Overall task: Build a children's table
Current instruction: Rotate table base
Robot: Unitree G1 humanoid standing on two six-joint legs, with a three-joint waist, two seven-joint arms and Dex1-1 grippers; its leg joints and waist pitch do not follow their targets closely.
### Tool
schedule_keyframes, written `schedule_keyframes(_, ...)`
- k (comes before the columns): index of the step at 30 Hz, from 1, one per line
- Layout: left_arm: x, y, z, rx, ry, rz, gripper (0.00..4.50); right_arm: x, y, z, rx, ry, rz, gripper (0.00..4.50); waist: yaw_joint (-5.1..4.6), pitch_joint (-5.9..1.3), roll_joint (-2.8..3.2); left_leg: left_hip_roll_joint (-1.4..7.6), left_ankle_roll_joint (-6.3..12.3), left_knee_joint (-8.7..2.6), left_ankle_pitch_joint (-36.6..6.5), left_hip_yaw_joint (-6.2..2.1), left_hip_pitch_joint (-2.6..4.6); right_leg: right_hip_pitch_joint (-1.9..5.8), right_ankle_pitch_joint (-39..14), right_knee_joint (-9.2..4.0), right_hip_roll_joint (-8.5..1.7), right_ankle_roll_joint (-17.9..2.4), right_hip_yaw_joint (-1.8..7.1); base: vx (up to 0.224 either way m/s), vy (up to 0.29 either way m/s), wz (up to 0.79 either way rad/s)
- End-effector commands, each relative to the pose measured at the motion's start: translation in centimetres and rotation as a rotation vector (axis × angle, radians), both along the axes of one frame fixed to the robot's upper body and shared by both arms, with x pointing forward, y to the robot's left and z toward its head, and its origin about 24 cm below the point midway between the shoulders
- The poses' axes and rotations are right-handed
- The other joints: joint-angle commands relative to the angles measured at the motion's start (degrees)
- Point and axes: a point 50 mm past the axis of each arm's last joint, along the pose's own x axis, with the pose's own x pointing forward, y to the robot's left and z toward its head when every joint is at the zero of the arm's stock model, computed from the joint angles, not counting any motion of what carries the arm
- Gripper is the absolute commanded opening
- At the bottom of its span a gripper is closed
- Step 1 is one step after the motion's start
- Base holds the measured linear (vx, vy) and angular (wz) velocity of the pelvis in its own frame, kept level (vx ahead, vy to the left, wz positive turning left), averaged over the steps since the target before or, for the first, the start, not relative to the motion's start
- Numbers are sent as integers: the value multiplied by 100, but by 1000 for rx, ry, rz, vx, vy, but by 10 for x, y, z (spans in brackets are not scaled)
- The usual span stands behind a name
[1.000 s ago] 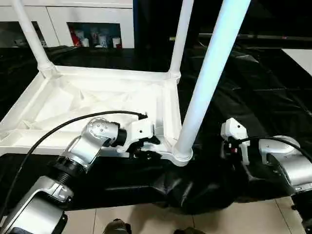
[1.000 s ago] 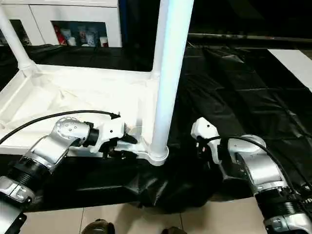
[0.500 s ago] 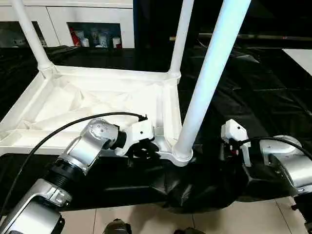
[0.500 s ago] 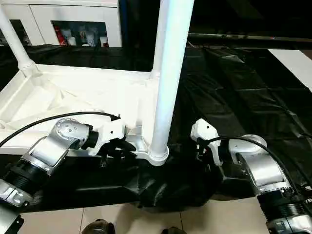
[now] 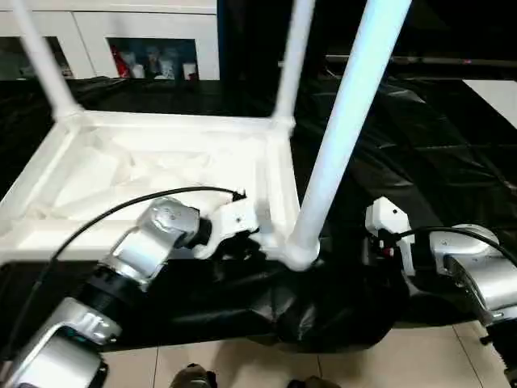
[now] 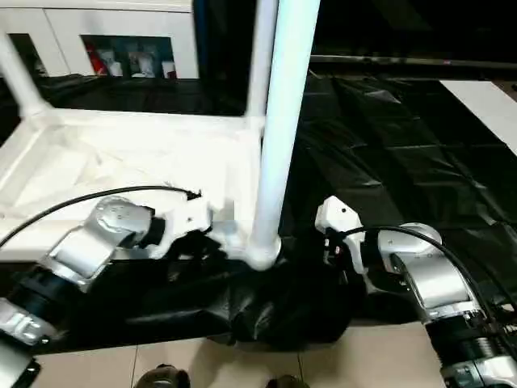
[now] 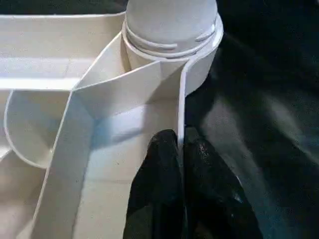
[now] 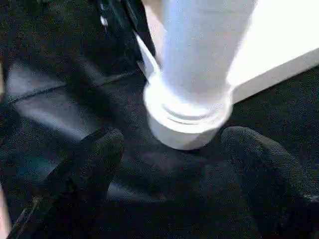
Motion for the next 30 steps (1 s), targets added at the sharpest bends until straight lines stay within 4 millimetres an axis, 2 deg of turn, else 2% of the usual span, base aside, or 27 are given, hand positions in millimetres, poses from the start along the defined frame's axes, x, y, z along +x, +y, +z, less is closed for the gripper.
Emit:
schedule_keyframes(1, 11, 16, 3, -12, -27, 180, 6, 6, -4, 7, 17, -45, -45, 375, 39, -443, -29, 239, 183, -441, -1181, -182, 69, 303, -1732, -570, -445, -1121, 284, 0, 0, 0)
schedule_keyframes(3, 13, 16, 3, -40, -30, 246, 6, 12, -3, 7, 19, -77, -98, 375, -21, -439, -44, 211, 208, -440, -1037, -194, -2, 336, -1738, -556, -439, -1058, 262, 0, 0, 0)
schedule_keyframes(4, 14, 16, 3, -45, -31, 263, 6, 14, -3, 7, 19, -84, -112, 375, -28, -446, -51, 192, 217, -430, -998, -197, -9, 347, -1838, -576, -430, -977, 248, 0, 0, 0)
schedule_keyframes(5, 12, 13, 3, -56, -40, 238, 6, 17, -2, 6, 25, -96, -148, 375, -30, -458, -64, 197, 224, -422, -946, -195, 3, 338, -1781, -569, -433, -973, 256, 0, 0, 0)
schedule_keyframes(6, 8, 10, 2, -74, -50, 194, 6, 23, 0, 5, 35, -115, -200, 375, -55, -472, -62, 189, 290, -407, -792, -175, 23, 311, -1446, -549, -414, -1063, 274, 0, 0, 0)
schedule_keyframes(7, 5, 7, 1, -87, -55, 151, 6, 25, 1, 5, 44, -124, -220, 375, -54, -475, -64, 189, 322, -404, -731, -171, 26, 305, -1325, -542, -414, -1100, 278, 0, 0, 0)
schedule_keyframes(10, 1, 5, 1, -92, -57, 110, 6, 27, 4, 5, 58, -134, -235, 375, -37, -475, -29, 210, 426, -407, -686, -148, 50, 292, -973, -503, -396, -1266, 282, 0, 0, 0)
schedule_keyframes(13, -8, 1, 1, -119, -72, 7, 6, 27, 15, 4, 118, -135, -211, 375, 15, -472, -23, 241, 468, -426, -698, -145, 70, 286, -884, -489, -417, -1298, 289, 0, 0, 0)
schedule_keyframes(14, -11, 0, 0, -124, -75, -26, 0, 27, 21, 4, 151, -128, -192, 403, 7, -467, -23, 242, 472, -434, -718, -147, 69, 285, -900, -493, -414, -1300, 286, 0, 0, 0)
schedule_keyframes(15, -12, 0, -1, -115, -78, -33, 0, 27, 29, 3, 186, -132, -168, 403, 6, -461, -25, 248, 450, -441, -769, -144, 72, 280, -944, -500, -415, -1301, 288, 0, 0, 0)
schedule_keyframes(16, -12, 0, -1, -115, -78, -33, 0, 27, 29, 3, 186, -132, -168, 410, 11, -453, -5, 257, 411, -449, -868, -137, 106, 250, -1041, -514, -411, -1297, 291, 0, 0, 0)
schedule_keyframes(17, -11, 1, -3, -102, -86, -33, 0, 26, 36, 2, 190, -134, -136, 415, 24, -443, -11, 266, 368, -457, -952, -132, 126, 237, -1140, -525, -412, -1288, 298, 0, 0, 0)
schedule_keyframes(18, -11, 1, -3, -102, -86, -33, 0, 26, 36, 2, 190, -134, -135, 427, 29, -439, -5, 270, 342, -464, -991, -132, 128, 236, -1190, -530, -416, -1282, 300, 0, 0, 0)
schedule_keyframes(22, -10, 3, -4, -94, -91, -29, 0, 23, 48, -4, 146, -139, -55, 447, 28, -436, -39, 262, 245, -481, -1046, -131, 115, 253, -1350, -542, -433, -1181, 312, 0, 0, 0)
schedule_keyframes(24, -10, 4, -4, -93, -92, -30, 0, 23, 50, -6, 117, -143, -32, 447, 29, -433, -30, 259, 226, -483, -1029, -135, 103, 257, -1431, -550, -446, -1142, 315, 0, 0, 0)
schedule_keyframes(28, -10, 5, -5, -93, -94, -31, 0, 30, 53, -5, 138, -162, -64, 447, 29, -447, -48, 249, 250, -476, -916, -136, 84, 266, -1352, -531, -444, -1135, 316, 0, 0, 0)
schedule_keyframes(30, -10, 6, -5, -93, -94, -31, 0, 30, 53, -4, 142, -171, -67, 447, 25, -443, -44, 254, 249, -479, -963, -135, 97, 253, -1436, -542, -444, -1128, 315, 0, 0, 0)
